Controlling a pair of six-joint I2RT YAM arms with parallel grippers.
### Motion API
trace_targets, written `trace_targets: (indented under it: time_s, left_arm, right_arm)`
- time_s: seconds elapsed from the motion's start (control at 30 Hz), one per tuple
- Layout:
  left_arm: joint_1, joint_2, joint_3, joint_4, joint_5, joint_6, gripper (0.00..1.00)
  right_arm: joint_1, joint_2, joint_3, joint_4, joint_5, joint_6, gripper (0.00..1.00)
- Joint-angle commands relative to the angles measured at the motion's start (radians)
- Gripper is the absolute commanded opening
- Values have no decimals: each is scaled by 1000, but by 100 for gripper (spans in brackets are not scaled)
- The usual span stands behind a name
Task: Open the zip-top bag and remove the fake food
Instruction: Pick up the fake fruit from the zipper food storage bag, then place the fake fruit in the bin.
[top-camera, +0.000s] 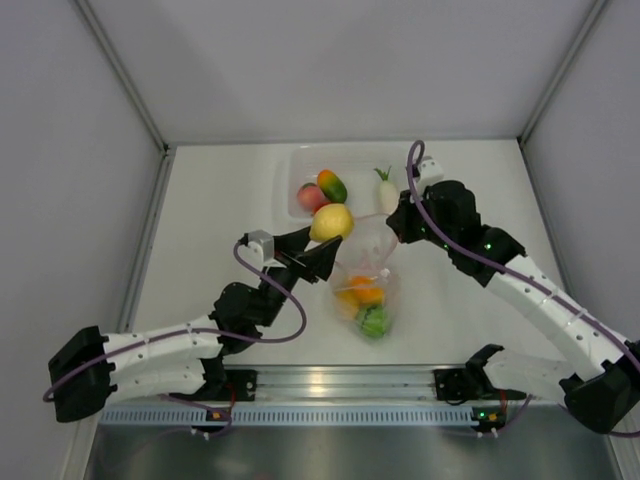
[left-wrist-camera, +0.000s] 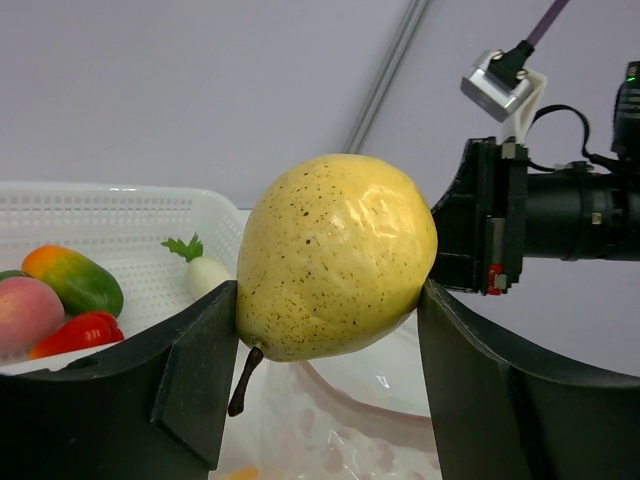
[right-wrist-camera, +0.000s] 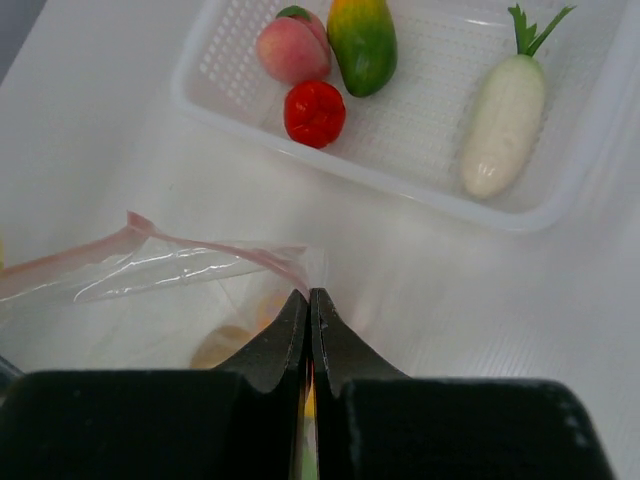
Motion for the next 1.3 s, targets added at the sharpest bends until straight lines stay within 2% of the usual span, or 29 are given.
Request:
trace_targets:
  time_s: [0.0,0.2,0.23,0.47,0.67,0.8,0.97,1.07,1.13,1.27]
  left_arm:
    - [-3,18,40,101,-54,38,0]
    - [14,52,106,44,-154,44,0]
    - [26,61,149,-32,-134,11,0]
    - [207,168,338,-293,-39,-111,0]
    - [365,288,434,-375,82,-174,0]
    - [439,433,574,-482,176,-181,0]
    - [516,601,694,-527,314,-189,0]
    - [532,705,758,-533,348,-189,1]
    - [536,774,792,-533,371,-188,9]
    - [537,872,876,-533,418,-177,11]
  right_arm:
    - [10,-42,25,29,37,-36,0]
    - [12,-63,8,3,113,-42,0]
    - [12,-71,5,-2,121,-43,0]
    - [12,-112,-4,-31,138,-48,0]
    - [12,-143,-3,-57,153,-57,0]
    - [12,-155,20,-100,179,-59,0]
    - [12,-158,37,-146,201,-54,0]
    - [13,-151,32,-147,204,-52,0]
    - [13,-149,25,-143,204,-52,0]
    - [13,-148,9,-140,212,-54,0]
